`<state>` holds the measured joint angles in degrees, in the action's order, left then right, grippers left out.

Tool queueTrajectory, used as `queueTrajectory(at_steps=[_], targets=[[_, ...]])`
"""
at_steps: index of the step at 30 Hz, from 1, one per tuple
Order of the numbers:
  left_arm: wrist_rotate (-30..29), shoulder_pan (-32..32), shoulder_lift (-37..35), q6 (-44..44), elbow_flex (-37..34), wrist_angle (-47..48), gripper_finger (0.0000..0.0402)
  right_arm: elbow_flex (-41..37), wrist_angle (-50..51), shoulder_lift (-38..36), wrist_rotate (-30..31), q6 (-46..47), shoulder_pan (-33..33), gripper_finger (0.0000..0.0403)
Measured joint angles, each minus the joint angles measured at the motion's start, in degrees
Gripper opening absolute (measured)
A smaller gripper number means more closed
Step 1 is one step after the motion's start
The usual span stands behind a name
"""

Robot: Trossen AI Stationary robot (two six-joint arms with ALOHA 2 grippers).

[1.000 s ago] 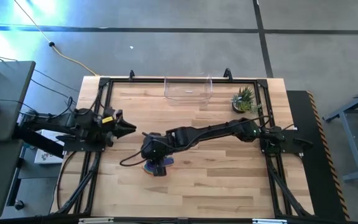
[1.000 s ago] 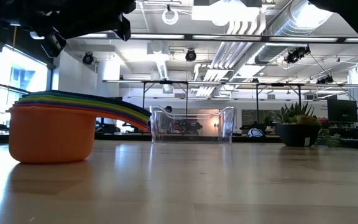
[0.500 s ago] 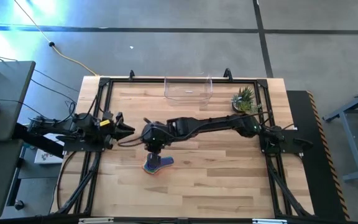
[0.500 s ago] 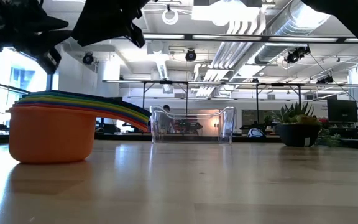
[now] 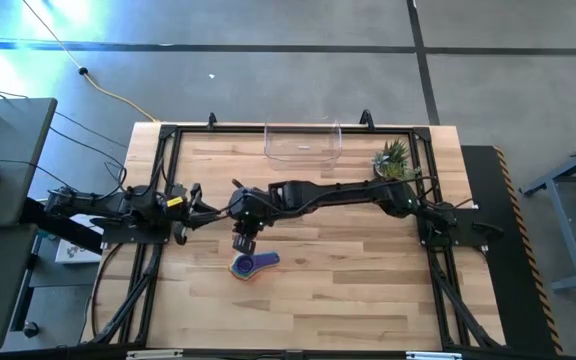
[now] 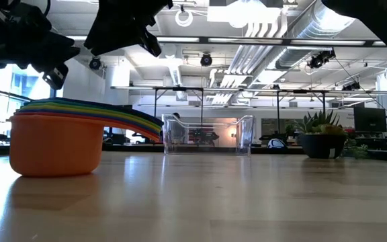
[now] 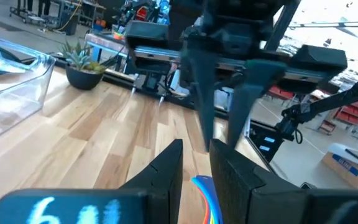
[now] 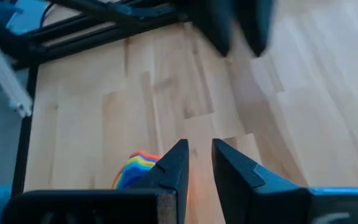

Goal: Nest measuring cups in basket
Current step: Put the nest of measuring cups into the transparent bin

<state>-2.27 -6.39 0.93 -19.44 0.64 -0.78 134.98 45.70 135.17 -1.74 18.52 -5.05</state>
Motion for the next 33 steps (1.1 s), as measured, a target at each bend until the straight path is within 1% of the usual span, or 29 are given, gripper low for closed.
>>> queueTrajectory(at_steps=[8,11,15,20,25,30,33], targets=[[0.1,0.0,0.6,0.1,0.0,0.1,0.0071,0.0,-0.1,0.0,-0.3,1.0,0.7,0.0066],[0.1,0.0,0.7,0.1,0.0,0.1,0.0071,0.0,-0.2,-0.3,-1.0,0.6,0.6,0.0082],[0.1,0.0,0.7,0.1,0.0,0.0,0.0071,0.0,-1.2,-0.6,-2.5,-0.9,0.4,0.0117],[0.1,0.0,0.7,0.1,0.0,0.0,0.0071,0.0,-2.3,-0.7,-6.9,-1.0,0.4,0.0155],[0.1,0.0,0.7,0.1,0.0,0.0,0.0071,0.0,-3.5,-0.7,-12.7,-4.8,0.2,0.0171],[0.1,0.0,0.7,0.1,0.0,0.0,0.0071,0.0,-4.6,-1.1,-11.8,-7.0,-1.7,0.0172],[0.1,0.0,0.7,0.1,0.0,0.0,0.0071,0.0,-4.8,-2.4,-9.7,-8.1,-2.9,0.0172]])
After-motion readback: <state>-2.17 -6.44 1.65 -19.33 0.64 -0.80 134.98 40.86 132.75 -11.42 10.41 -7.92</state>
